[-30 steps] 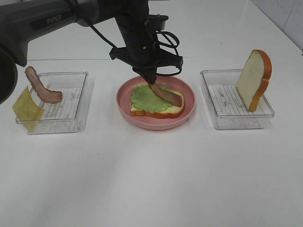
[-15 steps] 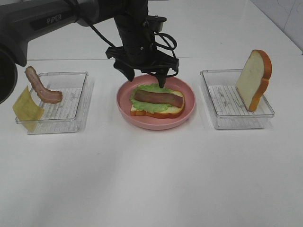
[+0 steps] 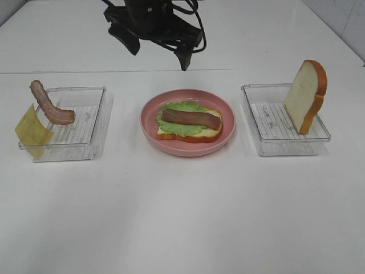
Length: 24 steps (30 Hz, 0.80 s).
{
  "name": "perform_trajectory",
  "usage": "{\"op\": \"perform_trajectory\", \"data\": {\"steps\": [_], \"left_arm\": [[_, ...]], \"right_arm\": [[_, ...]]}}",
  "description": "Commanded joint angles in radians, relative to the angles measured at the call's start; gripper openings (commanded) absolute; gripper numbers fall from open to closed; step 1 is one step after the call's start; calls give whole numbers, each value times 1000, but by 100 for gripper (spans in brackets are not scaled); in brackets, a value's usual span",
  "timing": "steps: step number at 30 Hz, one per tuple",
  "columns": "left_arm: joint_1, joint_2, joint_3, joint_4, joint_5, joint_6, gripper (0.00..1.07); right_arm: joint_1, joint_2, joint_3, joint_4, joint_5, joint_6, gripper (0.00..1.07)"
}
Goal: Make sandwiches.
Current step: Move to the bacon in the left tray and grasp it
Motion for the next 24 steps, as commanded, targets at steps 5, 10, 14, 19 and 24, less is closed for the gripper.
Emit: {"op": "perform_trajectory", "data": {"steps": [5,10,14,19,24], "left_arm": [[113,-62,0,1,108,66,101],[313,-77,0,-51,108,69,100],[399,-77,0,-81,108,74,100],[523,-77,0,-133,108,98,100],[605,-70,57,-206,108,140,100]], "right_arm": [[-3,-34,3,-9,-10,-3,94],[-3,-34,3,-9,-10,-3,94],[-3,-34,3,-9,-10,-3,94],[-3,-34,3,-9,-10,-3,94],[-3,-34,3,-9,-10,-3,94]]}}
